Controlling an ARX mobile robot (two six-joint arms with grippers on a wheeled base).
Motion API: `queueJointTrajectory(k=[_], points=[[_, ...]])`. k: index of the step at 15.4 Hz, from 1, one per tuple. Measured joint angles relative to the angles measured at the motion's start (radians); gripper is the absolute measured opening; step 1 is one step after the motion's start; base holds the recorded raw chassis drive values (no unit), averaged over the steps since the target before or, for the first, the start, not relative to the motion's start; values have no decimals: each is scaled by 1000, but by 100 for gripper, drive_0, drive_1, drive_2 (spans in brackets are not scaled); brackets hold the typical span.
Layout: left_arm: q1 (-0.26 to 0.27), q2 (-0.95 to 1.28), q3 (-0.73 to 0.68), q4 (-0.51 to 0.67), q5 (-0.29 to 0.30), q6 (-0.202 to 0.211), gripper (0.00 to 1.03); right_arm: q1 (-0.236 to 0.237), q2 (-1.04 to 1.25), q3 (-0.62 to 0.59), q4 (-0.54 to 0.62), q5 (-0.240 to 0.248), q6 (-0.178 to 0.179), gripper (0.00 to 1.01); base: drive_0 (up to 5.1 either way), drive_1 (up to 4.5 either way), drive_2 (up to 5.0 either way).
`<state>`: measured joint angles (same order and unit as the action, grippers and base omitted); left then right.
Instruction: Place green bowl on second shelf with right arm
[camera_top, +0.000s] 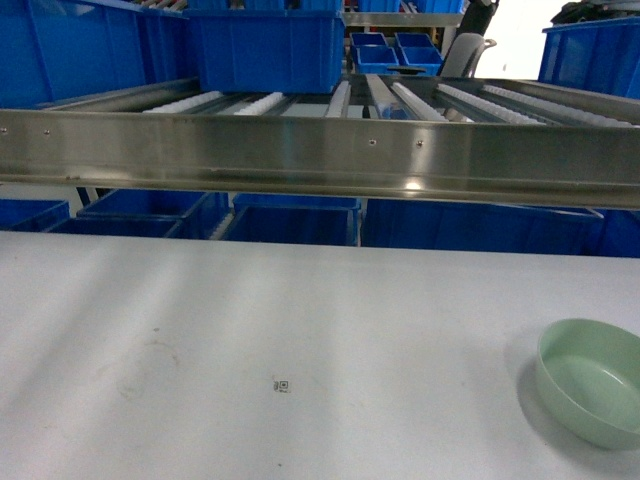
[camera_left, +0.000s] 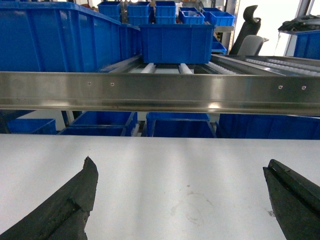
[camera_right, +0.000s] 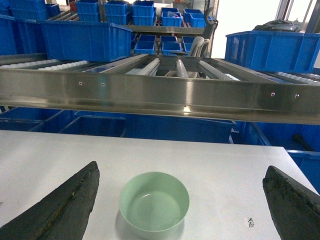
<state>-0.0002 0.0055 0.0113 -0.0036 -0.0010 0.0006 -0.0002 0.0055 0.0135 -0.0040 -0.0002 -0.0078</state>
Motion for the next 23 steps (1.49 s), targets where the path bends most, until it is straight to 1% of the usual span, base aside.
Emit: queueJointTrajectory(k=[7,8,9,10,11,12,13,14,15,16,17,18,19,21,22,23], points=[[0,0,0,0,0,0,98,0,0,0,0,0,0,98,0,0,0],[0,0,0,0,0,0,98,0,16,0,30,3,-4,98,0,0,0],[0,0,0,0,0,0,98,-27,105,5,113,-8,-16,98,0,0,0],[0,0,0,0,0,0,98,-66,190,9,153,-28,-33,98,0,0,0],[0,0,0,0,0,0,98,-117,287,14,198,-61,-40,98,0,0,0],[0,0,0,0,0,0,98,-155,382,29,258,-89,-56,98,0,0,0],[0,0,0,0,0,0,98,-165,414,38,277,-98,-58,98,0,0,0],[0,0,0,0,0,0,98,-178,493,67,324,-121,-66,98,0,0,0],[0,0,0,0,0,0,98,-178,604,111,375,-150,-90,98,0,0,0],[0,0,0,0,0,0,98,-178,702,152,373,-182,-115,98,0,0,0],[0,0,0,0,0,0,98,-178,820,196,351,-220,-147,98,0,0,0],[0,0,0,0,0,0,98,-185,916,227,358,-248,-176,98,0,0,0],[0,0,0,0,0,0,98,-190,1014,279,343,-273,-209,98,0,0,0],[0,0,0,0,0,0,98,-196,1155,381,297,-315,-262,98,0,0,0],[0,0,0,0,0,0,98,-195,1215,426,266,-326,-291,98,0,0,0],[0,0,0,0,0,0,98,-190,1272,464,239,-331,-309,98,0,0,0]])
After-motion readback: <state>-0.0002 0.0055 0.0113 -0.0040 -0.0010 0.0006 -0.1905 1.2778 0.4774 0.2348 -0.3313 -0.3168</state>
